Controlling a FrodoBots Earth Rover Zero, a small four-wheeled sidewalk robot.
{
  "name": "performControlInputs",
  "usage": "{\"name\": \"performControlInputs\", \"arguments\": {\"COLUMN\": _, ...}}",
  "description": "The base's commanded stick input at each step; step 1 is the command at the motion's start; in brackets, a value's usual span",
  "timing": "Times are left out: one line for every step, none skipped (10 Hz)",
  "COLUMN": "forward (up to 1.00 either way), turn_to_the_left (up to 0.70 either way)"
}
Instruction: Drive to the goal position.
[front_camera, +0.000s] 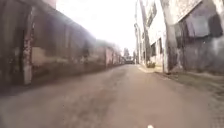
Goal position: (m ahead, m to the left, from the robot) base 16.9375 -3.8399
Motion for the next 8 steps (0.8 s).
{"name": "performControlInputs", "arguments": {"forward": 0.7, "turn_to_the_left": 0.0}}
{"name": "performControlInputs", "arguments": {"forward": 0.7, "turn_to_the_left": 0.0}}
{"name": "performControlInputs", "arguments": {"forward": 0.7, "turn_to_the_left": 0.0}}
{"name": "performControlInputs", "arguments": {"forward": 0.7, "turn_to_the_left": -0.08}}
{"name": "performControlInputs", "arguments": {"forward": 0.7, "turn_to_the_left": -0.25}}
{"name": "performControlInputs", "arguments": {"forward": 0.7, "turn_to_the_left": -0.17}}
{"name": "performControlInputs", "arguments": {"forward": 0.7, "turn_to_the_left": 0.0}}
{"name": "performControlInputs", "arguments": {"forward": 0.7, "turn_to_the_left": 0.0}}
